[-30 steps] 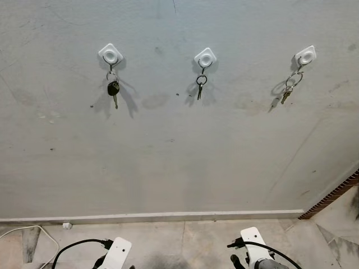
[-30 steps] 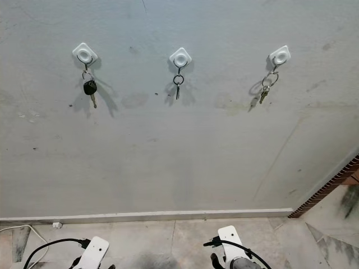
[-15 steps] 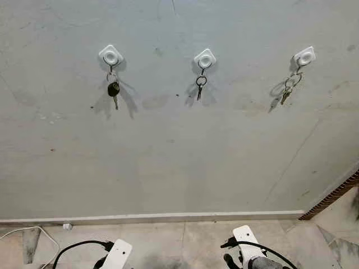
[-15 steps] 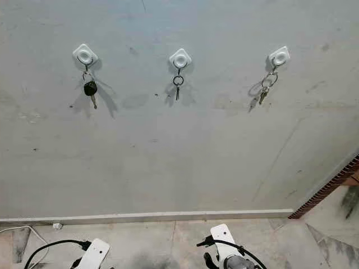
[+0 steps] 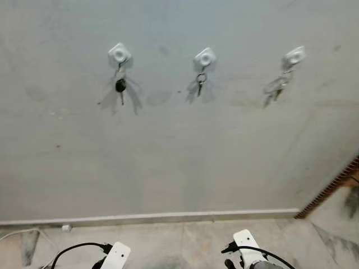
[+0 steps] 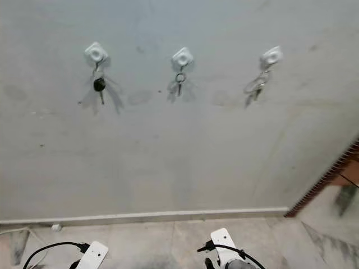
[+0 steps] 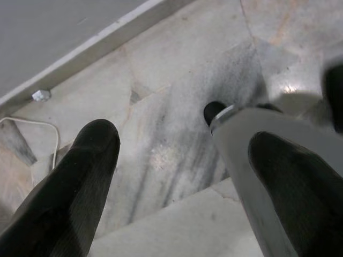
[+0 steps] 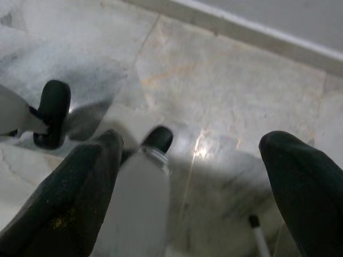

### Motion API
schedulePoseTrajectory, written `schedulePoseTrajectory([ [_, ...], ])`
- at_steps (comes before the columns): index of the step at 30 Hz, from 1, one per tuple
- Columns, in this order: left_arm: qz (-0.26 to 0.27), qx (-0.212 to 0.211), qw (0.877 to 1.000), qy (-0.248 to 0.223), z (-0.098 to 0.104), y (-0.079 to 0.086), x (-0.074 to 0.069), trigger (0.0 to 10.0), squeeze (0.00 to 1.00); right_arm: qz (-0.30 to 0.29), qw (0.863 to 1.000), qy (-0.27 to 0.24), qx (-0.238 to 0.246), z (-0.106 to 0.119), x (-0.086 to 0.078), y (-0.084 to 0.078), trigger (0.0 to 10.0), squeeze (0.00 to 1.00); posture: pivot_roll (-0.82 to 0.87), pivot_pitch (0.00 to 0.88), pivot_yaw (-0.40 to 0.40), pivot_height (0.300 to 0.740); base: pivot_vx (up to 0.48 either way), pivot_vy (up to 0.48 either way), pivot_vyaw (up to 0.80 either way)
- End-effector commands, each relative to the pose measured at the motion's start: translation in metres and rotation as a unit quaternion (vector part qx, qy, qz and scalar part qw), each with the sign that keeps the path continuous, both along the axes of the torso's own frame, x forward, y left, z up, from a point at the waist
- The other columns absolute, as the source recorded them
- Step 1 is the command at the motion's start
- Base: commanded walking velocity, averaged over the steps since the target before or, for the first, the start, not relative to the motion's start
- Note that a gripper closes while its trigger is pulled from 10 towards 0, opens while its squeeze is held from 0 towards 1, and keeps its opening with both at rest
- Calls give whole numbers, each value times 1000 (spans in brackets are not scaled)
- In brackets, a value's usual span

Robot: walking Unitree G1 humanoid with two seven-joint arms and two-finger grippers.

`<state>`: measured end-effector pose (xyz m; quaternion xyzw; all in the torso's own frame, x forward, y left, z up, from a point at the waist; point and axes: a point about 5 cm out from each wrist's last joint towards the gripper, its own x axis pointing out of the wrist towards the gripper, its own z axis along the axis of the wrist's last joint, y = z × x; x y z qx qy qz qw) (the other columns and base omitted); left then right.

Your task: Hang keys on a hook

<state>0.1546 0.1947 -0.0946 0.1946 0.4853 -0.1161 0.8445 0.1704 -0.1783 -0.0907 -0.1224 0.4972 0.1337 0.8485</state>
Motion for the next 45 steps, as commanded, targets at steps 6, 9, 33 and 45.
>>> schedulePoseTrajectory([
  [6, -3, 1, 1000, 25, -5, -1, -13, 10000, 0, 11, 1000, -12, -6, 4, 8, -1, 10000, 0, 56, 1, -7, 740, -261, 0, 0],
  [9, -4, 2, 1000, 25, -5, -1, -13, 10000, 0, 13, 1000, -10, -8, 3, 7, -1, 10000, 0, 54, 3, -4, 740, -261, 0, 0],
  [33, -18, 5, 999, 28, -7, -5, -16, 10000, 0, 22, 1000, -5, -6, 2, 5, 0, 10000, 0, 48, 9, -3, 740, -304, 0, 0],
  [45, -28, 3, 999, 26, -7, -13, -14, 10000, 0, 29, 1000, -4, -6, 2, 5, 1, 10000, 0, 43, 11, -4, 740, -310, 0, 0],
])
